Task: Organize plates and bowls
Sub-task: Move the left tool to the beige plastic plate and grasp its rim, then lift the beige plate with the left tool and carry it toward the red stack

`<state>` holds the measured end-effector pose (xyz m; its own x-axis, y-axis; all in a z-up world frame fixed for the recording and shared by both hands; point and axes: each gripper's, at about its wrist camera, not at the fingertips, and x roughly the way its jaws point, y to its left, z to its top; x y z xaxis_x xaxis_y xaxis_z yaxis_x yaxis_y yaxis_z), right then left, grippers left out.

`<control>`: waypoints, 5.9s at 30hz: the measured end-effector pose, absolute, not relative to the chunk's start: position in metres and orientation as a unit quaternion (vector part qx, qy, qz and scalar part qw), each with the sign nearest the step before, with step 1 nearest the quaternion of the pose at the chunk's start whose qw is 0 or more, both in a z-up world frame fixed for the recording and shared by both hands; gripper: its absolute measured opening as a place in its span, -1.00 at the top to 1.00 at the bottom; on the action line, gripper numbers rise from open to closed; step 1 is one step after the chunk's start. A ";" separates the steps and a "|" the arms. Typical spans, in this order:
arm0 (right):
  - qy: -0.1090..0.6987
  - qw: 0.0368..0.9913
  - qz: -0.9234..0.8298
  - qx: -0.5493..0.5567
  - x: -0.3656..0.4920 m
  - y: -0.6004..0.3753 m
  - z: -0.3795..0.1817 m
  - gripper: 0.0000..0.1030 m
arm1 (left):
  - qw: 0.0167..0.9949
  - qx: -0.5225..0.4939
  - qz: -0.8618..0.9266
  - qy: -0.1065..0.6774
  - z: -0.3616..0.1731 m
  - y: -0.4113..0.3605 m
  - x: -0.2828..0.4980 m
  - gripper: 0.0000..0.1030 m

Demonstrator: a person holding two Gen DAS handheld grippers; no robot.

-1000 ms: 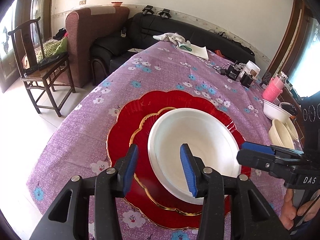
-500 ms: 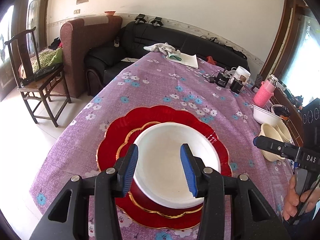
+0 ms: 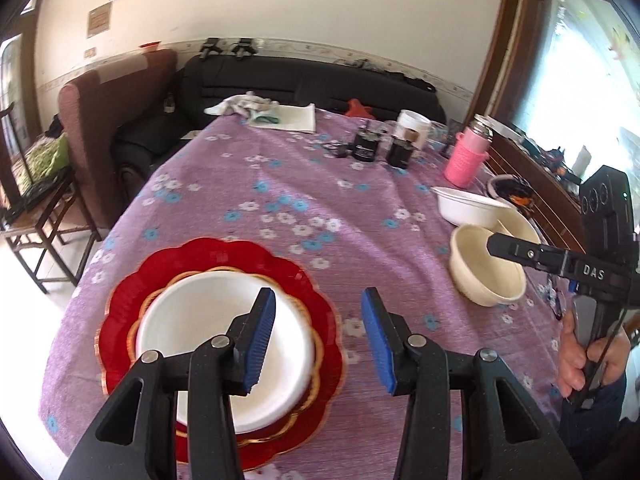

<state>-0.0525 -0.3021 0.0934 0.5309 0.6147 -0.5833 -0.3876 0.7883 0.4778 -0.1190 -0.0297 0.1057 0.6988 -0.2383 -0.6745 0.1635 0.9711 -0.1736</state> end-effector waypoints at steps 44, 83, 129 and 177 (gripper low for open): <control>0.438 0.838 0.180 0.269 -0.029 -0.464 0.029 0.55 | 0.834 -0.055 -0.242 0.492 0.028 -0.206 -0.022 0.14; 0.411 0.880 0.165 0.171 -0.039 -0.424 0.039 0.73 | 0.885 -0.015 -0.194 0.422 0.033 -0.194 -0.047 0.47; 0.400 0.865 0.269 0.141 -0.051 -0.362 0.042 0.71 | 0.926 0.017 -0.122 0.356 0.045 -0.137 -0.096 0.46; 0.397 0.835 0.362 0.115 -0.058 -0.238 0.087 0.67 | 0.949 -0.060 -0.037 0.307 0.083 -0.010 -0.138 0.33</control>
<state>-0.0577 -0.2378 0.0867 0.4222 0.6958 -0.5811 -0.5133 0.7118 0.4794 -0.1383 -0.0098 0.0826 0.8083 -0.1068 -0.5790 0.0326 0.9900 -0.1370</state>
